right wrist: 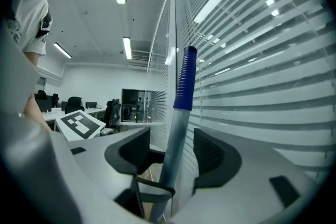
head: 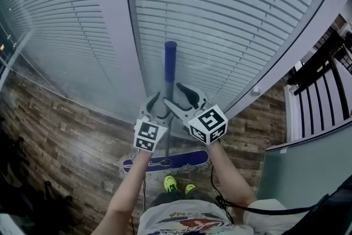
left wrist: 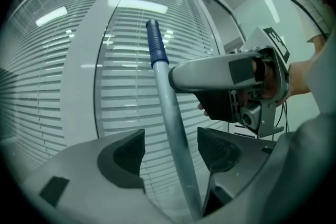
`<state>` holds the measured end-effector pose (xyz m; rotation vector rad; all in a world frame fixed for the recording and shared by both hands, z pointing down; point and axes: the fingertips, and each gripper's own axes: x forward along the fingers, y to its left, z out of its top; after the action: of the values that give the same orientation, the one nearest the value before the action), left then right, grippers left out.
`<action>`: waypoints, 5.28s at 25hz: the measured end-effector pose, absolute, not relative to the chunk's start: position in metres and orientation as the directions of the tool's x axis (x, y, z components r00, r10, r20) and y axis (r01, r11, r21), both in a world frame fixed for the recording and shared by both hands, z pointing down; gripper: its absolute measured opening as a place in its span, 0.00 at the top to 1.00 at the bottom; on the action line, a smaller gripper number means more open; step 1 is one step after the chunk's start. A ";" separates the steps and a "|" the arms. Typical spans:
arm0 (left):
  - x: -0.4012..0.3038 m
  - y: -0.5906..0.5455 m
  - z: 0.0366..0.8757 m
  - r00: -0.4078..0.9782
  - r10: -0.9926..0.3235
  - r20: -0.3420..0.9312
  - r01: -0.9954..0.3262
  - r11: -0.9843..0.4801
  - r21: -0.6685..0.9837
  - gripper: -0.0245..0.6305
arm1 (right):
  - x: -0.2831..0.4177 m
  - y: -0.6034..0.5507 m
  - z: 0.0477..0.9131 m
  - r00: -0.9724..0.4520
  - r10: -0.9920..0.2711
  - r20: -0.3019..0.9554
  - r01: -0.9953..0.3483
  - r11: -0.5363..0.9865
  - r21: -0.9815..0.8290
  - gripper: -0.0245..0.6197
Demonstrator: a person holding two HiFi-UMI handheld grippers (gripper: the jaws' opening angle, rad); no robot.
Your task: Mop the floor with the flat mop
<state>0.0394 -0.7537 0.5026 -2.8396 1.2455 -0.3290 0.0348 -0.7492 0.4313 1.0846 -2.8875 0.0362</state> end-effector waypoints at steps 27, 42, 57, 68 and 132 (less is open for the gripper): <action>0.113 -0.572 0.470 0.708 -0.685 0.172 -0.662 -0.729 -0.175 0.80 | 0.080 -0.601 0.342 -0.813 -0.575 -0.097 -0.578 0.816 0.013 0.77; 0.228 -0.354 0.479 0.668 -0.718 0.198 -0.676 -0.696 -0.243 0.86 | 0.173 -0.327 0.360 -0.919 -0.360 -0.158 -0.356 0.933 -0.057 0.79; 0.272 -0.193 0.524 0.616 -0.707 0.348 -0.709 -0.690 -0.147 0.85 | 0.216 -0.145 0.405 -0.952 -0.293 -0.083 -0.284 0.953 -0.106 0.76; 0.277 -0.019 0.573 0.585 -0.718 0.376 -0.749 -0.656 -0.088 0.80 | 0.217 0.048 0.462 -0.975 -0.220 0.035 -0.222 0.967 -0.121 0.71; 0.305 0.167 0.606 0.595 -0.734 0.328 -0.739 -0.660 -0.137 0.78 | 0.245 0.242 0.498 -0.998 -0.068 0.009 -0.069 0.993 -0.093 0.67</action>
<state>0.3054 0.1672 0.6055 -2.8172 1.3009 -0.5695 0.2453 0.2418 0.4980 0.1076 -3.1307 0.1467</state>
